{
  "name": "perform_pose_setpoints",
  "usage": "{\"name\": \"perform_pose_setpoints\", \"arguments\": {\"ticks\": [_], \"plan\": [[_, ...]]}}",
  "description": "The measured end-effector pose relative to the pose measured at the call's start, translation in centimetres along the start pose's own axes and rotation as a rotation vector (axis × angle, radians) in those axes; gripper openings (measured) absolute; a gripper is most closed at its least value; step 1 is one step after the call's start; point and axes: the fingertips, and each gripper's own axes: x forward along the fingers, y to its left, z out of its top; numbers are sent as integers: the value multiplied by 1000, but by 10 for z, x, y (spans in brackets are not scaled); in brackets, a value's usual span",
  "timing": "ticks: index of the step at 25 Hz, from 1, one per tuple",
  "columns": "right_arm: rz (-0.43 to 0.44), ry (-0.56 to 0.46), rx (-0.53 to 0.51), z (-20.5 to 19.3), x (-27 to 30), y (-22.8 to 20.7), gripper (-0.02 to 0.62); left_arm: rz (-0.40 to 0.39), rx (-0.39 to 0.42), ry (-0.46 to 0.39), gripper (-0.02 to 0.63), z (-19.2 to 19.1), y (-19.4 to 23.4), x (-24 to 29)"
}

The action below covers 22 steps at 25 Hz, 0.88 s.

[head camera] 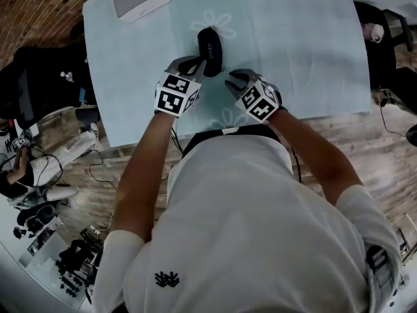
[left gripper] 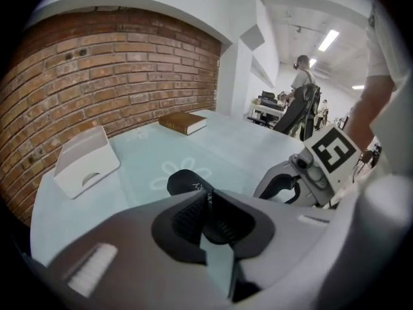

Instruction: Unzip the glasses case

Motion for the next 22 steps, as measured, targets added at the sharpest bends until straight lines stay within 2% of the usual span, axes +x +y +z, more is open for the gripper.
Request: {"name": "perform_pose_setpoints", "arguments": {"ticks": [10,17,22], "plan": [[-15,31,-84,5,25,-12,72,-43,81,52,58,9,5,42],[-24,60,-87,2,30,-15,71,-54,79,59,58,10,-2,49],[-15,72,-131,6,35,-13,71,-58,95,66,58,6,-5,53]]}}
